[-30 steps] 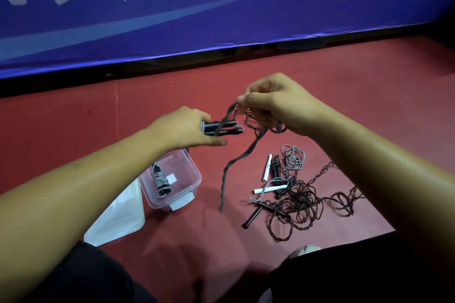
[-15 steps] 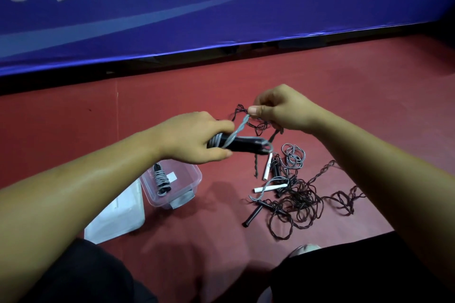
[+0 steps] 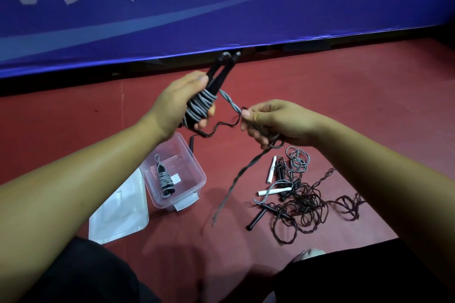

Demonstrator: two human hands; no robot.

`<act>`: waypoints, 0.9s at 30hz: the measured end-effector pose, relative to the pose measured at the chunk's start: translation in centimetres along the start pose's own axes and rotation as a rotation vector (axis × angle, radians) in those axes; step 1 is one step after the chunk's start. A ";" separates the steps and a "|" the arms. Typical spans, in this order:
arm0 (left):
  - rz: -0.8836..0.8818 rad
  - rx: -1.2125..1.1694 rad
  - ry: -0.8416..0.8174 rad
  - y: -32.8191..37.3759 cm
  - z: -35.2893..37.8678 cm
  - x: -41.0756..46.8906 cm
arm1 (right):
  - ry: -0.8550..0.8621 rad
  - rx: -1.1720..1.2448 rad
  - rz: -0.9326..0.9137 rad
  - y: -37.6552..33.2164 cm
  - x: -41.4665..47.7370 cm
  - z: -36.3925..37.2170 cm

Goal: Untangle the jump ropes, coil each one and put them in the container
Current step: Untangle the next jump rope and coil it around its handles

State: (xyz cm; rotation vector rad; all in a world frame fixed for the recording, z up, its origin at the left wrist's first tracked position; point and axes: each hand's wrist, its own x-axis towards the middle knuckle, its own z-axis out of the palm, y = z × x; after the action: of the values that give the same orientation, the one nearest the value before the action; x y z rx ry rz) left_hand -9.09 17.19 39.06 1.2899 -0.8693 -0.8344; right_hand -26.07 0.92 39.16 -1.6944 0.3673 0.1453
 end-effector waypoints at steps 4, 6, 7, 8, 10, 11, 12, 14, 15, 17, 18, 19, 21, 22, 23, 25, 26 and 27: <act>-0.027 -0.122 0.147 0.6 -1.9 0.8 | -0.096 -0.041 0.067 -0.2 -0.8 0.0; -0.065 -0.058 0.186 0.6 -2.8 1.1 | -0.105 -0.004 0.064 -0.5 -1.2 -0.1; -0.090 0.003 0.199 0.5 -3.2 1.4 | -0.061 0.028 0.048 -0.8 -1.2 -0.2; -0.119 0.068 0.210 0.2 -3.6 1.6 | 0.004 0.065 0.030 -1.2 -1.1 -0.3; -0.178 0.182 0.225 -0.3 -4.1 1.9 | 0.105 0.107 0.007 -1.9 -0.7 -0.2; -0.197 0.224 0.231 -0.5 -4.1 2.0 | 0.115 0.083 0.001 -2.0 -0.6 0.0; -0.205 0.264 0.235 -0.7 -4.1 2.1 | 0.106 0.028 -0.002 -2.1 -0.5 0.2; -0.194 0.395 0.229 -1.1 -4.1 2.3 | 0.094 -0.103 0.006 -2.0 -0.6 0.7; -0.182 0.488 0.213 -1.4 -4.2 2.3 | 0.107 -0.158 0.014 -2.0 -0.7 0.8; -0.165 0.688 0.166 -1.9 -4.4 2.2 | 0.148 -0.253 0.019 -2.3 -1.0 0.9; -0.158 0.802 0.141 -2.2 -4.4 2.1 | 0.160 -0.279 0.017 -2.5 -1.0 1.1; -0.150 0.921 0.121 -2.3 -4.2 1.9 | 0.164 -0.282 0.015 -2.6 -1.1 1.3; -0.125 1.131 0.084 -2.5 -3.3 1.5 | 0.168 -0.285 0.004 -2.9 -1.2 1.9; -0.109 1.200 0.058 -2.7 -2.7 1.3 | 0.181 -0.333 -0.012 -3.2 -1.3 2.2; -0.094 1.255 0.026 -2.9 -2.2 1.1 | 0.198 -0.412 -0.038 -3.5 -1.4 2.5; -0.073 1.356 -0.041 -3.3 -1.3 0.8 | 0.231 -0.540 -0.106 -3.9 -1.4 2.7; -0.071 1.407 -0.075 -3.4 -0.9 0.7 | 0.250 -0.567 -0.131 -4.0 -1.5 2.6; -0.072 1.452 -0.109 -3.5 -0.5 0.6 | 0.271 -0.585 -0.151 -4.0 -1.5 2.4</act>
State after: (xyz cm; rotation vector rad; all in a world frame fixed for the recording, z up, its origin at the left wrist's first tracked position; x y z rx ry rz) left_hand -8.51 16.55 35.59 2.5200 -1.6230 -0.2083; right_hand -25.98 3.94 42.96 -2.3228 0.4212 -0.1019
